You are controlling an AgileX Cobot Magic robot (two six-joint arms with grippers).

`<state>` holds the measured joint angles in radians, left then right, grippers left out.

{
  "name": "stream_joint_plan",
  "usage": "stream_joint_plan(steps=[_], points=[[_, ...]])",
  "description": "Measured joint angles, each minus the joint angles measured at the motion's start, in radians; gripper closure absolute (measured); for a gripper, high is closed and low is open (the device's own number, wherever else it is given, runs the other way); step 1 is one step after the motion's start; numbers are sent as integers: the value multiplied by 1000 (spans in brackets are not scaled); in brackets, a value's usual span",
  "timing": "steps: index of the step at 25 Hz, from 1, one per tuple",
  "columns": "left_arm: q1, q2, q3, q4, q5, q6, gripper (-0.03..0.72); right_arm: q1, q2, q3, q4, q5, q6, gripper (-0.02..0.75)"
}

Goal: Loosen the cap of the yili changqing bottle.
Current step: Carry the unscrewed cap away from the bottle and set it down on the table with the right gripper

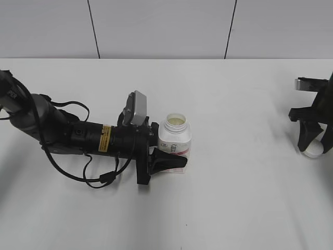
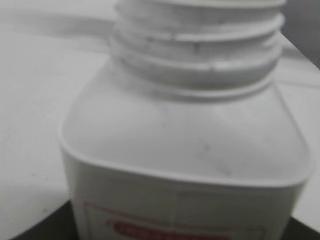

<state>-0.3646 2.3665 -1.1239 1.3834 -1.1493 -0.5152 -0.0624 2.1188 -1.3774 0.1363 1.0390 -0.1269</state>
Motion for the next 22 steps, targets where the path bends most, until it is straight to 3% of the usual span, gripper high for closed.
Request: stream_joint_plan(steps=[12, 22], points=[[0, 0, 0, 0, 0, 0, 302, 0, 1, -2, 0, 6, 5, 350], [0, 0, 0, 0, 1, 0, 302, 0, 1, -2, 0, -3, 8, 266]])
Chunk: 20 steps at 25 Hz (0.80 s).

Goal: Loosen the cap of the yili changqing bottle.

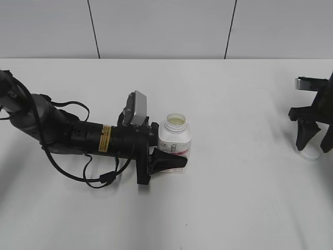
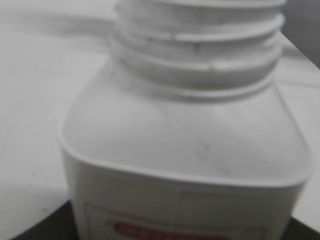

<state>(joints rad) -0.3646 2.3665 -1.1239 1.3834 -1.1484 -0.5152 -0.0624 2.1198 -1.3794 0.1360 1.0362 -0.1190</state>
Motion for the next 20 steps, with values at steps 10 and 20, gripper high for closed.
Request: stream_joint_plan(steps=[10, 20], points=[[0, 0, 0, 1, 0, 0, 302, 0, 0, -57, 0, 31, 6, 266], [0, 0, 0, 0, 0, 0, 302, 0, 0, -127, 1, 103, 30, 265]])
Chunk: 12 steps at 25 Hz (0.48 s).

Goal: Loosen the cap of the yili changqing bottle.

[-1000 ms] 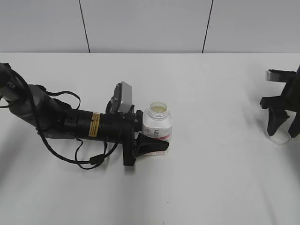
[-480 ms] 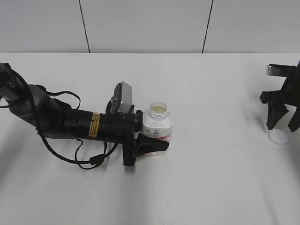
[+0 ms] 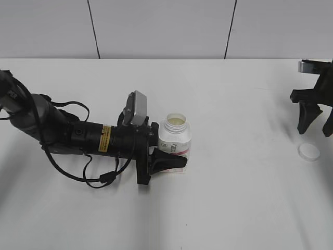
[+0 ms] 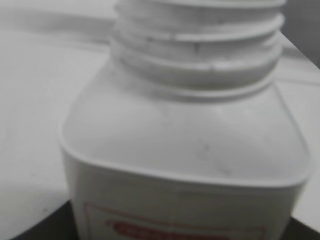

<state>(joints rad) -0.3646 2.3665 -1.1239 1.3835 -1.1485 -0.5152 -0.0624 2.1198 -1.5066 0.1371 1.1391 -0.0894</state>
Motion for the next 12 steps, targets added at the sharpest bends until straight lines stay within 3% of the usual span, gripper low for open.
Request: stream_joint_plan(steps=[12], points=[[0, -1, 0, -47, -14, -13, 216, 0, 0, -5, 1, 4, 4, 265]])
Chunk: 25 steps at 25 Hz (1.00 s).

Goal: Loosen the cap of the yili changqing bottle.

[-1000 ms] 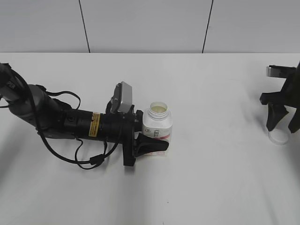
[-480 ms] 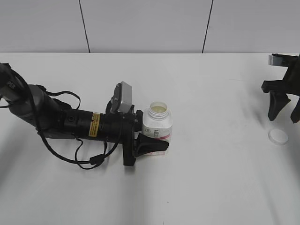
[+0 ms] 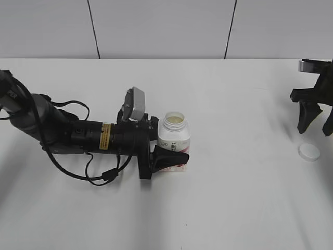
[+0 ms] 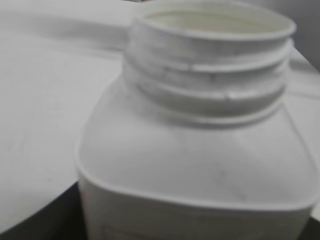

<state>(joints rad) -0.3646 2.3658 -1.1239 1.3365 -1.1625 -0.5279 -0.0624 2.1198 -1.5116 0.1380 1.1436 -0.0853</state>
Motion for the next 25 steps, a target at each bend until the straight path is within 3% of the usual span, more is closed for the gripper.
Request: stream_joint_plan(steps=[7, 25], points=[[0, -7, 0, -6, -38, -23, 179, 0, 0, 0, 0, 1, -1, 265], [0, -152, 0, 44, -42, -65, 176, 0, 0, -37, 0, 53, 0, 265]])
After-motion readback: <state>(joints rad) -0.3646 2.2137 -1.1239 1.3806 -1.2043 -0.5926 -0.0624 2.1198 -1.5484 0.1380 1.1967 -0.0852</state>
